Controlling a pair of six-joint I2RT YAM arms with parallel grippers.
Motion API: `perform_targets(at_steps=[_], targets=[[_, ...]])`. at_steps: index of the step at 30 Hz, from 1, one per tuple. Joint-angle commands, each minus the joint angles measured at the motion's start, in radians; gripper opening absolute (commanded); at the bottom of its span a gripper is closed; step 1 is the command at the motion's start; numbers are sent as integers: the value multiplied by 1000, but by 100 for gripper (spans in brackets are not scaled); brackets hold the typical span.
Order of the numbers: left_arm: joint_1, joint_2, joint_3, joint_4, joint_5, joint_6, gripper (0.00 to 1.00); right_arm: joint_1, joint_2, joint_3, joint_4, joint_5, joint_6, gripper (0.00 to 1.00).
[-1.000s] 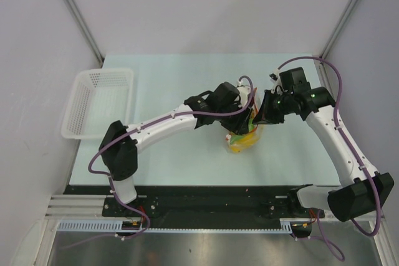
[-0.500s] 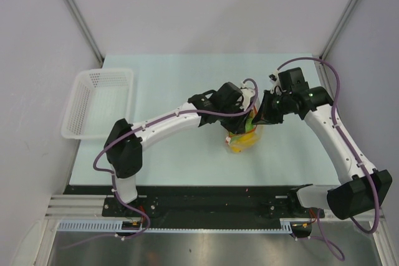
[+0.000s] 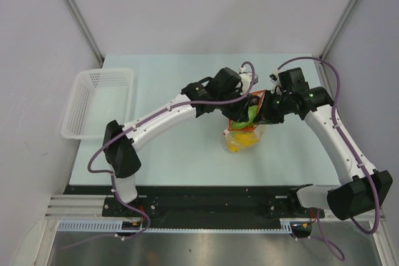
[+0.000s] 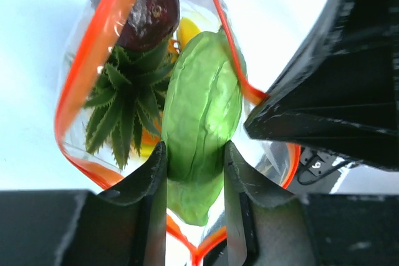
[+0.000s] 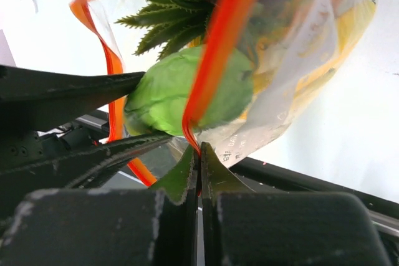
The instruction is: Open the zip-top bag and remove the fake food
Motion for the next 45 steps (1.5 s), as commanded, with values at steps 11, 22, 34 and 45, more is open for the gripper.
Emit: perform_targets(at_steps=[11, 22, 34, 45], targets=[[70, -288, -19, 121, 1, -160, 0, 0, -14, 12, -12, 54, -40, 0], [144, -493, -186, 98, -70, -264, 0, -3, -19, 71, -36, 31, -72, 0], [705, -756, -493, 37, -346, -261, 0, -34, -2, 72, -50, -15, -69, 0], [1086, -488, -585, 262, -264, 10, 0, -32, 66, 136, -82, -28, -96, 0]])
